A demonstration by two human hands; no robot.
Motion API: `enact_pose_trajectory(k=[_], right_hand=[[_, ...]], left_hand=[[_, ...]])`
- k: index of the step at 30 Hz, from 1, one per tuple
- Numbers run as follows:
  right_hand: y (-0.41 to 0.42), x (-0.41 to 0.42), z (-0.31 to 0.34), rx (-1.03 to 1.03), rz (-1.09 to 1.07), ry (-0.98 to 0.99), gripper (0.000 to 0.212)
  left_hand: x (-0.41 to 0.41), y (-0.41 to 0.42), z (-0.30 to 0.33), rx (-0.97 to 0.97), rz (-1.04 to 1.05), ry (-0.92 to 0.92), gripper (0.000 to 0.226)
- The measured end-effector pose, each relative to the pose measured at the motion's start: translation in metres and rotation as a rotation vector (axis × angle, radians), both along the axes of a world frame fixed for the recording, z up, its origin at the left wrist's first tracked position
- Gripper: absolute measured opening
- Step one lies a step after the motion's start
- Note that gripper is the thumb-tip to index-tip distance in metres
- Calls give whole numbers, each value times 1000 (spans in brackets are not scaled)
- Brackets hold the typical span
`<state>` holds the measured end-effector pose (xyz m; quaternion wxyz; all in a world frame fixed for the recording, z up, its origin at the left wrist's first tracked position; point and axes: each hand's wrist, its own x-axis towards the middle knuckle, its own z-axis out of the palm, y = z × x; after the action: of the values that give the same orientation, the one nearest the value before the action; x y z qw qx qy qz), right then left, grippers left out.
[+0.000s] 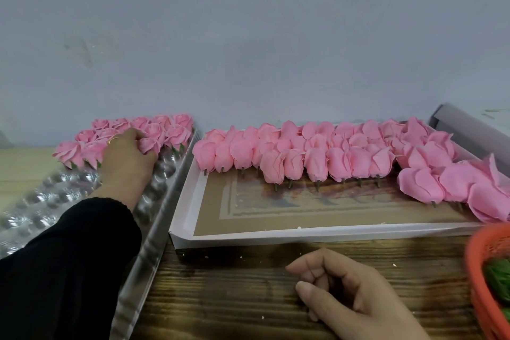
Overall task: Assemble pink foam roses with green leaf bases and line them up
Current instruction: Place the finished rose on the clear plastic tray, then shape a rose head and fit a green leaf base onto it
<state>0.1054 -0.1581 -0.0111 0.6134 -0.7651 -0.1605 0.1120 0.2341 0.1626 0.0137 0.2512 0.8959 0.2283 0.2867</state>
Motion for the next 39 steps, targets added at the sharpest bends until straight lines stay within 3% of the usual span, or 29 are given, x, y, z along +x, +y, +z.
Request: enact_pose_trajectory(k=[9,12,20,26,35,39], right_hand=[[0,0,-1,-12,-1,5,27],[0,0,-1,-11,11,8,28],[0,-1,2,0,7,15,13],[0,-4,3,-23,-8,-20,9],[-2,-7,7,-20,11,-58,10],[-1,-8,4,-6,11,-63,11]], left_hand=[[-1,-3,6,99,148,196,17],[-3,-3,5,120,118,184,13],[-20,-18,14,-29,14,129,52],[-35,-27,23,-7,5,169,46],[-61,-71,32,-35,-134,-22,14],[-68,-98,25,-53,-210,-20,10]])
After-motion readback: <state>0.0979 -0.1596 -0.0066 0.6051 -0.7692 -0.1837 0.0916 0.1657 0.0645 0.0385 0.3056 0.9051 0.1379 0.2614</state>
